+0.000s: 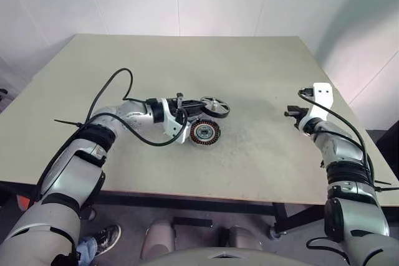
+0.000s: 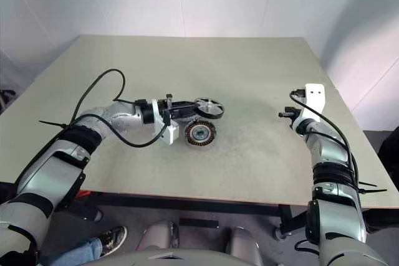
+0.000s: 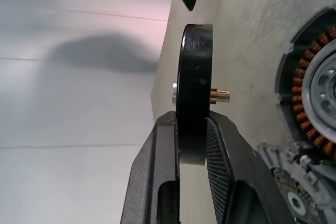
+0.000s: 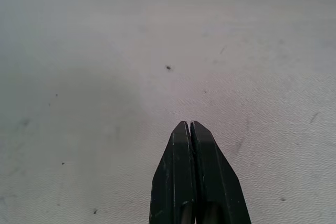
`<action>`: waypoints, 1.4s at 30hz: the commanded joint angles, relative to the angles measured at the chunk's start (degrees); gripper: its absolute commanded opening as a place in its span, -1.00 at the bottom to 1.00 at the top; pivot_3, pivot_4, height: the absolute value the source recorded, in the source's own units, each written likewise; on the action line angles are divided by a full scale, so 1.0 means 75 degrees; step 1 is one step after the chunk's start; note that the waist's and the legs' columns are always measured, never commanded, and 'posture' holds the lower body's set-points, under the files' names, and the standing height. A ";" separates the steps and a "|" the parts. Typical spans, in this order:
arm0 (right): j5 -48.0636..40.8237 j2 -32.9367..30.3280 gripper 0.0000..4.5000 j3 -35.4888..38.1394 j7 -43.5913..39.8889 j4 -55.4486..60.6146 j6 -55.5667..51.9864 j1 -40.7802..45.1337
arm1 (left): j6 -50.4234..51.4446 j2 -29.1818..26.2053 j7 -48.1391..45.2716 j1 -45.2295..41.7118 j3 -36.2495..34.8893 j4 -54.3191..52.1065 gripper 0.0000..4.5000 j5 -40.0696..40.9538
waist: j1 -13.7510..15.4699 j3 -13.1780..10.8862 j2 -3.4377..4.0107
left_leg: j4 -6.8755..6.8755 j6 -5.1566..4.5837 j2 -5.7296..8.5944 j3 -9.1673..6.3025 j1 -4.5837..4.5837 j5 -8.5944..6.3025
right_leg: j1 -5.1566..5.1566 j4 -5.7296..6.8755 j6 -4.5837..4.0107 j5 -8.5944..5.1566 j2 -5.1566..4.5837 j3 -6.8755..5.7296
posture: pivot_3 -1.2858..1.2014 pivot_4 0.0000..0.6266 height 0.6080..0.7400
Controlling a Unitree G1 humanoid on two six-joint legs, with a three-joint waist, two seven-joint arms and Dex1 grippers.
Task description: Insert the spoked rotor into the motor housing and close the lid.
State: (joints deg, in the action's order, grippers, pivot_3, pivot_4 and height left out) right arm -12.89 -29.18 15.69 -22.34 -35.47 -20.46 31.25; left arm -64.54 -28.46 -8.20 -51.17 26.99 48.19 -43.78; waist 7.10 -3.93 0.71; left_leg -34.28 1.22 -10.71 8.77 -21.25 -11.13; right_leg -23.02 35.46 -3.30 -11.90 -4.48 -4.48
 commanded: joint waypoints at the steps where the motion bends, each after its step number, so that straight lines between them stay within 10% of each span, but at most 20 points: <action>1: -0.0071 -0.0179 -1.00 0.0169 -0.0003 0.0141 0.0176 0.0218 | -0.0406 0.0009 -0.0069 0.0127 0.0036 -0.0150 -0.84 0.0498 | -0.0002 0.0001 0.0001 | 0.0000 0.0001 -0.0001 0.0000 0.0001 0.0001 | -0.0001 0.0003 -0.0001 -0.0001 0.0000 0.0000 | 0.03 -1.00 1.00; 26: 0.0065 -0.0231 -1.00 0.0018 -0.0137 -0.0255 0.0283 0.0571 | -0.0100 -0.0388 -0.0978 0.0897 -0.0101 -0.0981 -0.84 0.1241 | 0.0004 0.0002 0.0003 | -0.0006 0.0008 -0.0001 0.0001 0.0004 0.0005 | -0.0008 0.0029 -0.0009 -0.0005 -0.0001 0.0002 | 0.03 -1.00 1.00; 31: 0.0079 -0.0233 -1.00 0.0014 -0.0160 -0.0246 0.0276 0.0595 | 0.0139 -0.0367 -0.0947 0.0992 -0.0198 -0.0990 -0.09 0.1334 | 0.0003 0.0002 0.0003 | -0.0007 0.0008 -0.0001 0.0001 0.0004 0.0005 | -0.0009 0.0030 -0.0009 -0.0005 -0.0001 0.0002 | 0.03 -1.00 1.00; 42: 0.0097 -0.0193 -1.00 -0.0047 -0.0242 -0.0175 0.0282 0.0525 | 0.0532 -0.0720 -0.0585 0.0956 -0.0488 -0.0586 -0.09 0.1353 | -0.0003 0.0002 0.0003 | -0.0007 0.0010 -0.0001 0.0001 0.0005 0.0006 | -0.0009 0.0031 -0.0009 -0.0006 -0.0001 0.0003 | 0.03 -1.00 1.00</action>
State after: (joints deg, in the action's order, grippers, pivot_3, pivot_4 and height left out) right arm -12.10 -30.06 15.27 -23.67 -37.76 -19.38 34.23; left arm -61.31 -32.67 -13.91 -43.19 25.51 43.23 -34.98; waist 7.08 -3.92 0.73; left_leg -34.33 1.29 -10.71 8.78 -21.21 -11.08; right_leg -23.09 35.70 -3.37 -11.94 -4.48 -4.45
